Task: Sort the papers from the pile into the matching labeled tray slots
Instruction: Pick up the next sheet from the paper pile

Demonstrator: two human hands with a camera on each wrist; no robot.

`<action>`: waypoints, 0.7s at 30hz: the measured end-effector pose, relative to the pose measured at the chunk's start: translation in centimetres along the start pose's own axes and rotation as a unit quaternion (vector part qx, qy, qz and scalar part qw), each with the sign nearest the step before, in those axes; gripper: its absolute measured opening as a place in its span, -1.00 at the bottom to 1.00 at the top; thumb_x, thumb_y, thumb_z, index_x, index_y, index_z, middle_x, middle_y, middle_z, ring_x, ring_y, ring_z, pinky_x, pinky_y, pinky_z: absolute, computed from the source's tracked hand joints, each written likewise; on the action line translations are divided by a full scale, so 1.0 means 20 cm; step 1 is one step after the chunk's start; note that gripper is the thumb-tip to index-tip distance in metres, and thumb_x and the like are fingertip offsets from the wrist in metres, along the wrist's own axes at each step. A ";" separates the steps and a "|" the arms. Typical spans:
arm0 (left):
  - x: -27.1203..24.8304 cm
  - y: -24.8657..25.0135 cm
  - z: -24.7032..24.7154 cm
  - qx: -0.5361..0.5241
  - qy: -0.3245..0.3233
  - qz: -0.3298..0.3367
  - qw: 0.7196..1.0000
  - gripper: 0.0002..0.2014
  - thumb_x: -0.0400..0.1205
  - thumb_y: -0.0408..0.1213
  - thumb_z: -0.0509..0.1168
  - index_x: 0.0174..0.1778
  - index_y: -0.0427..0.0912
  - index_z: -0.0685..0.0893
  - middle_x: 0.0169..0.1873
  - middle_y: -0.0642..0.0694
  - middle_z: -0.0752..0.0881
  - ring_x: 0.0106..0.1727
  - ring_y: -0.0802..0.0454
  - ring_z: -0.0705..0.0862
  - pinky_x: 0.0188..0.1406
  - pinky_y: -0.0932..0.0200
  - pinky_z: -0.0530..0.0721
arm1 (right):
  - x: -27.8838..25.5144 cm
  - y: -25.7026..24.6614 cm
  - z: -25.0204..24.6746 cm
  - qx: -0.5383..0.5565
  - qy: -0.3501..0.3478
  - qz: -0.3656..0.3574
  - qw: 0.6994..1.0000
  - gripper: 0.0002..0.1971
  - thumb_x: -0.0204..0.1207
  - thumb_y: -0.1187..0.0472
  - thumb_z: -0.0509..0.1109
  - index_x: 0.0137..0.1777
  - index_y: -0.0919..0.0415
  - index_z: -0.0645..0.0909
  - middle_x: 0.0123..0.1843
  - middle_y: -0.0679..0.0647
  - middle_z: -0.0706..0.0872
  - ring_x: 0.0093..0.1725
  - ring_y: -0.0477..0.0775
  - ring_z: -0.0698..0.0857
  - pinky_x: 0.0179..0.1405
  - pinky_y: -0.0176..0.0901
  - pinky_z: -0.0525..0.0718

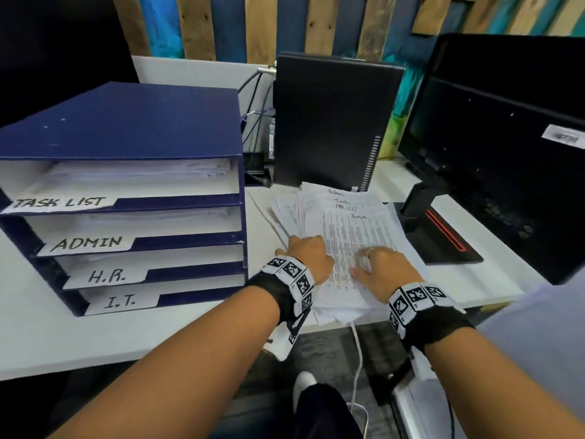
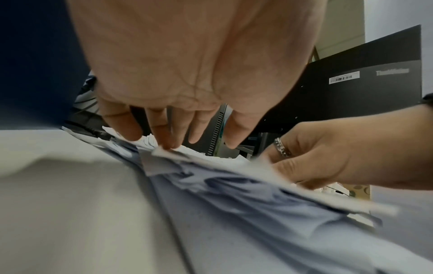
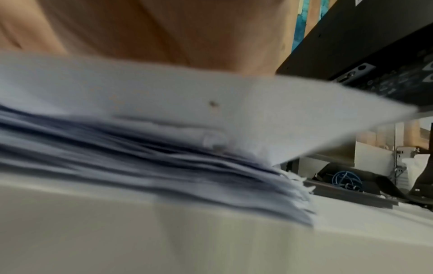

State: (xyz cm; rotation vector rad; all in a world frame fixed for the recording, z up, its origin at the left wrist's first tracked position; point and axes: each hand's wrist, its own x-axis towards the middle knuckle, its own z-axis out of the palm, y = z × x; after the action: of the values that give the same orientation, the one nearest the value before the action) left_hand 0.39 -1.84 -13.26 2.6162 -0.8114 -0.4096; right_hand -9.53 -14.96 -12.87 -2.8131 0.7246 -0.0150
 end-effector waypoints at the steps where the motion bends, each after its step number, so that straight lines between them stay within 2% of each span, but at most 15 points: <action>1: 0.02 0.01 0.01 0.009 0.000 -0.007 1.000 -0.65 0.67 -0.17 0.11 0.36 -0.12 0.49 0.33 -0.14 0.56 0.46 -0.23 0.34 0.36 -0.20 0.39 | 0.01 0.00 -0.01 -0.001 -0.023 0.001 1.000 -0.55 0.64 -0.14 0.36 0.39 0.13 0.65 0.33 0.13 0.71 0.28 0.19 0.68 0.31 0.01 0.64; 5: 0.12 0.04 0.01 -0.019 -0.006 -0.058 0.998 -0.61 0.66 -0.14 0.15 0.40 -0.15 0.43 0.37 -0.17 0.46 0.48 -0.28 0.30 0.39 -0.16 0.44 | 0.02 0.01 -0.04 -0.038 -0.049 -0.007 0.998 -0.52 0.63 -0.20 0.35 0.41 0.07 0.62 0.33 0.05 0.72 0.25 0.09 0.69 0.22 -0.12 0.60; 8: 0.19 0.04 0.00 -0.014 0.008 -0.102 0.995 -0.65 0.63 -0.15 0.21 0.32 -0.15 0.46 0.32 -0.20 0.51 0.39 -0.29 0.42 0.41 -0.21 0.41 | 0.02 0.02 -0.04 -0.044 -0.045 -0.014 0.998 -0.47 0.60 -0.26 0.35 0.46 0.00 0.59 0.37 0.01 0.69 0.26 0.06 0.69 0.22 -0.13 0.60; 13: 0.22 0.02 -0.02 -0.046 0.050 -0.105 0.992 -0.59 0.63 -0.27 0.31 0.39 -0.21 0.44 0.34 -0.24 0.49 0.38 -0.30 0.49 0.36 -0.11 0.53 | 0.04 0.05 -0.02 0.025 -0.049 -0.006 0.998 -0.48 0.50 -0.30 0.43 0.39 -0.11 0.61 0.40 -0.06 0.67 0.22 0.01 0.67 0.20 -0.15 0.60; 15: 0.20 0.00 -0.03 -0.103 0.084 -0.084 0.987 -0.40 0.61 -0.39 0.35 0.57 -0.19 0.30 0.38 -0.25 0.46 0.38 -0.29 0.53 0.35 -0.05 0.58 | 0.05 0.07 -0.02 0.061 -0.026 0.024 0.998 -0.44 0.48 -0.29 0.45 0.42 -0.08 0.59 0.47 -0.03 0.61 0.36 0.07 0.62 0.37 0.03 0.60; 17: 0.18 -0.02 -0.04 -0.166 0.111 -0.061 0.978 -0.22 0.60 -0.47 0.35 0.68 -0.12 0.11 0.34 -0.22 0.54 0.32 -0.21 0.60 0.29 0.03 0.63 | 0.06 0.10 -0.02 0.007 -0.018 0.070 0.997 -0.37 0.52 -0.28 0.40 0.52 -0.01 0.48 0.58 0.00 0.46 0.53 0.18 0.45 0.50 0.24 0.48; 18: 0.17 -0.03 -0.05 -0.186 0.120 -0.057 0.974 -0.22 0.60 -0.46 0.34 0.69 -0.09 0.11 0.27 -0.19 0.61 0.23 -0.19 0.66 0.21 0.05 0.67 | 0.07 0.11 -0.03 -0.025 -0.031 0.090 0.995 -0.34 0.53 -0.30 0.35 0.54 0.03 0.45 0.58 0.03 0.42 0.55 0.22 0.40 0.51 0.29 0.44; 19: 0.16 -0.04 -0.05 -0.196 0.131 -0.059 0.970 -0.28 0.61 -0.44 0.33 0.65 -0.08 0.18 0.20 -0.16 0.66 0.15 -0.17 0.69 0.13 0.06 0.70 | 0.07 0.11 -0.04 -0.043 -0.046 0.103 0.993 -0.33 0.54 -0.33 0.32 0.53 0.06 0.44 0.54 0.05 0.44 0.54 0.23 0.40 0.50 0.31 0.44; 21: 0.16 -0.06 -0.05 -0.192 0.148 -0.069 0.968 -0.52 0.61 -0.39 0.31 0.46 -0.11 0.44 0.10 -0.15 0.72 0.04 -0.17 0.73 0.03 0.02 0.75 | 0.08 0.11 -0.05 -0.042 -0.053 0.112 0.991 -0.36 0.54 -0.34 0.32 0.47 0.06 0.48 0.44 0.05 0.57 0.47 0.21 0.50 0.47 0.24 0.45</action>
State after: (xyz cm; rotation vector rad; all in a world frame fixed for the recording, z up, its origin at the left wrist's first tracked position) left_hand 3.79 -2.52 -13.31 2.2984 -0.4054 -0.1819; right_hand -9.26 -17.83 -12.50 -2.7673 1.0333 0.2071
